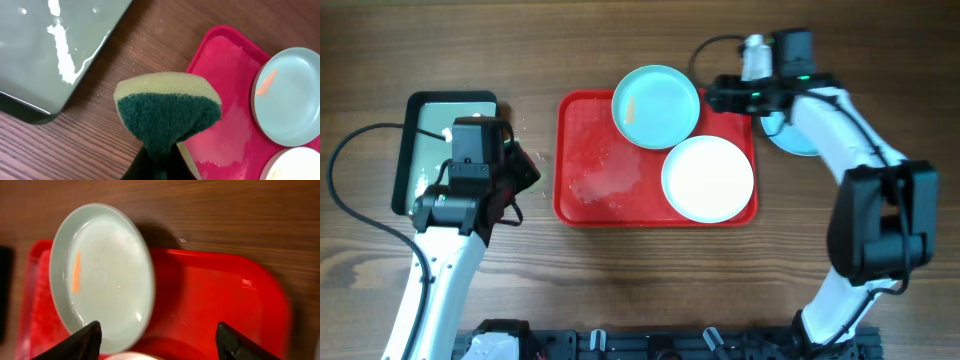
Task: Clean dirty plates on tray and stack at the side
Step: 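Lift the top teal plate with the right gripper and set it right of the tray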
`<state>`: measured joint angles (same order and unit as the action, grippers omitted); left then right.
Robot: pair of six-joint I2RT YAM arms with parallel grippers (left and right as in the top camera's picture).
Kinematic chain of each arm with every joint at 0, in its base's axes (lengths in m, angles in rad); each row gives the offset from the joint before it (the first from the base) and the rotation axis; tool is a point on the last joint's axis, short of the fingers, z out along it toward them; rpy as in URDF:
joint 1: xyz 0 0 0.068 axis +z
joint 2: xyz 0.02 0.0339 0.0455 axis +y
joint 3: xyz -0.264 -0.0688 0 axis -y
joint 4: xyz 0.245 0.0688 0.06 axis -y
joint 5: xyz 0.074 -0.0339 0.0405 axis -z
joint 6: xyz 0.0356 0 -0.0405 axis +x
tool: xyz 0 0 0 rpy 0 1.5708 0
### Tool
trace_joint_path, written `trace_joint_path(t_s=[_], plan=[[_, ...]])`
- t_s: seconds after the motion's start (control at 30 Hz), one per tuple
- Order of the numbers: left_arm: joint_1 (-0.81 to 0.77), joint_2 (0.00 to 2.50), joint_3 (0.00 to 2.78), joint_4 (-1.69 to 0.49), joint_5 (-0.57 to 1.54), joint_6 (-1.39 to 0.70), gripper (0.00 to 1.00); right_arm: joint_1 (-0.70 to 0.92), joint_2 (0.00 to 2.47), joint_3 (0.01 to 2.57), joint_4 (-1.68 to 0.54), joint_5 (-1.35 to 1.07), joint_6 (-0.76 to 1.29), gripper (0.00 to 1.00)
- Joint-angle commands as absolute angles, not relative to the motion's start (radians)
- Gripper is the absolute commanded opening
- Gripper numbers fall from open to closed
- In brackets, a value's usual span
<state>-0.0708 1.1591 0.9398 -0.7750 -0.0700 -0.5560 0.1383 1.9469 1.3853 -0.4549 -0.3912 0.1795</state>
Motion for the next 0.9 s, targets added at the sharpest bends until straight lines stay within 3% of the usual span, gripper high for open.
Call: trace_joint_path(t_s=[0.0,0.27,0.3,0.37,0.57,0.8,0.87], plan=[[-0.066,1.175,0.935,-0.776,0.003,-0.558,0.04,0.236,1.990,1.405,-0.398,-0.123,0.249,0.73],[-0.067,1.175,0.935,-0.775,0.007,-0.558,0.04,0.274,2.112,1.405,-0.275,-0.123,0.317,0.68],[-0.067,1.175,0.935,-0.775,0.007,-0.558,0.04,0.274,2.114,1.405,-0.270,-0.123,0.315,0.65],[-0.067,1.175,0.935,-0.775,0.007,-0.558,0.04,0.275,2.115,1.405,-0.262,-0.123,0.315,0.39],[-0.067,1.175,0.935,-0.775,0.007,-0.558,0.04,0.278,2.120,1.405,-0.265,-0.131,0.315,0.17],[-0.067,1.175,0.935,-0.775,0.007,-0.558,0.04,0.301,2.151,1.404,-0.280,-0.134,0.313,0.15],[-0.067,1.175,0.935,-0.775,0.008,-0.558,0.04,0.308,2.153,1.402,-0.281,-0.134,0.288,0.04]])
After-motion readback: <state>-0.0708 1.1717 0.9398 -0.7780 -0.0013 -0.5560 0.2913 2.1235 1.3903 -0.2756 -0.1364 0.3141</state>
